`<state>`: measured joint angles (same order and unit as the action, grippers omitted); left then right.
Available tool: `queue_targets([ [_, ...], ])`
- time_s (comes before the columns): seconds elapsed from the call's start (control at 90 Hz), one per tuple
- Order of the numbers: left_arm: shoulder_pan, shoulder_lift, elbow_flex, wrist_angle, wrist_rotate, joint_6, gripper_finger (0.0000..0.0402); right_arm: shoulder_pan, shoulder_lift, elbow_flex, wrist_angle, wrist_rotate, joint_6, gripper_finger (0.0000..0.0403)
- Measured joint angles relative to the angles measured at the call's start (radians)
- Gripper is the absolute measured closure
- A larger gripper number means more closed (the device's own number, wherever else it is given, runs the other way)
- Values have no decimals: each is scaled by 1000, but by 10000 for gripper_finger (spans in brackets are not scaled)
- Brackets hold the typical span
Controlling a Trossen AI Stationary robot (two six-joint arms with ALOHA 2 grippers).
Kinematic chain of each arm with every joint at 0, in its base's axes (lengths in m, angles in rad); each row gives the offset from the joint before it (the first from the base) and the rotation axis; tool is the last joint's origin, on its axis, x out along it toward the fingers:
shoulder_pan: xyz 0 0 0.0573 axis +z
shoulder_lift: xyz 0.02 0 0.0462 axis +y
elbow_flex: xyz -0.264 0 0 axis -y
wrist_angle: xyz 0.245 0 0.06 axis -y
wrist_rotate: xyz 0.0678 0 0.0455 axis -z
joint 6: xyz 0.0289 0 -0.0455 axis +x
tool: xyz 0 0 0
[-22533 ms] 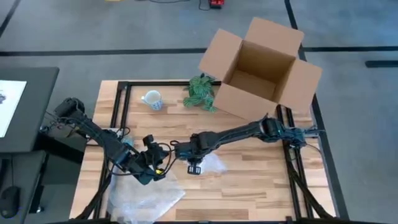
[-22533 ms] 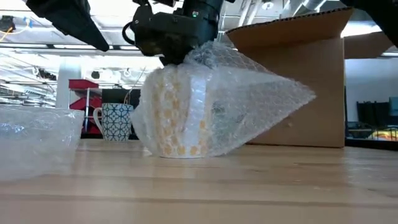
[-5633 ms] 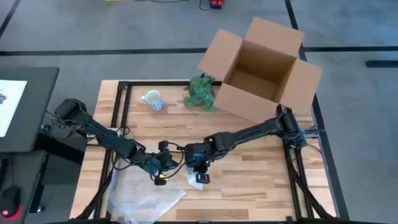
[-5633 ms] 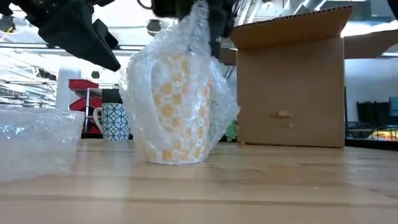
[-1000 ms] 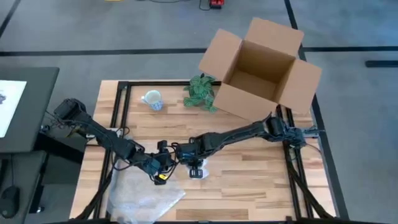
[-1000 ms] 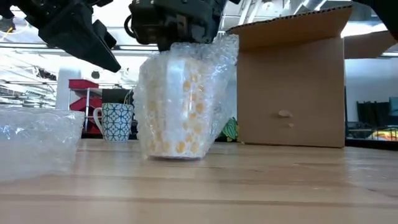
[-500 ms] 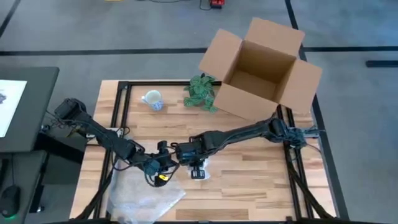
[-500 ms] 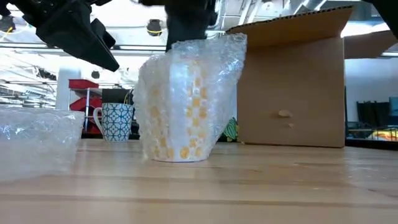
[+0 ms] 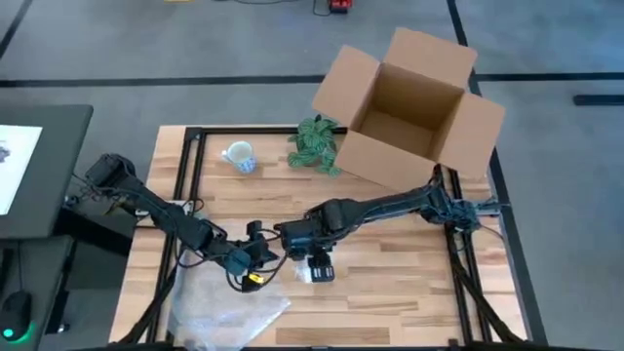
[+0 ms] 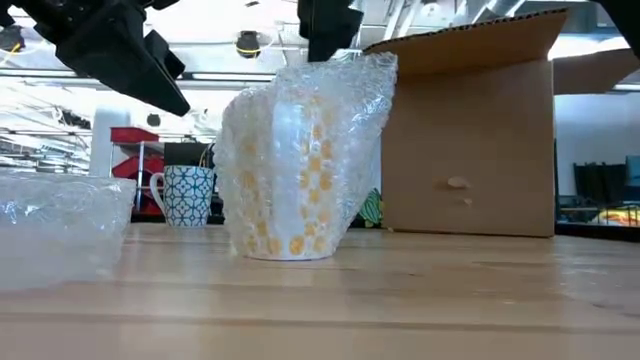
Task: Wrap mug
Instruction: Wrap the yellow mug
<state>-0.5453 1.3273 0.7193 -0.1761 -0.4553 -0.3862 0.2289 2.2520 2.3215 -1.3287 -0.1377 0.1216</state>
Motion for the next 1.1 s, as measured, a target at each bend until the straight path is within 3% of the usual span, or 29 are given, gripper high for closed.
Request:
queue_targets([
  [0.089,0,0,0,0,0,0,402,1,0,0,18,18,17,143],
  [0.189,0,0,0,1,0,2,402,0,8,1,26,85,35,117],
  [0.422,0,0,-1,-1,0,6,402,-1,12,-112,120,113,43,128],
  [0.578,0,0,-2,-1,0,7,402,-1,9,-207,198,106,46,191],
  [0.856,0,0,-2,0,0,6,402,-2,2,-354,374,26,27,381],
  [1.1,0,0,-2,0,0,6,402,-15,1,-434,446,20,35,400],
])
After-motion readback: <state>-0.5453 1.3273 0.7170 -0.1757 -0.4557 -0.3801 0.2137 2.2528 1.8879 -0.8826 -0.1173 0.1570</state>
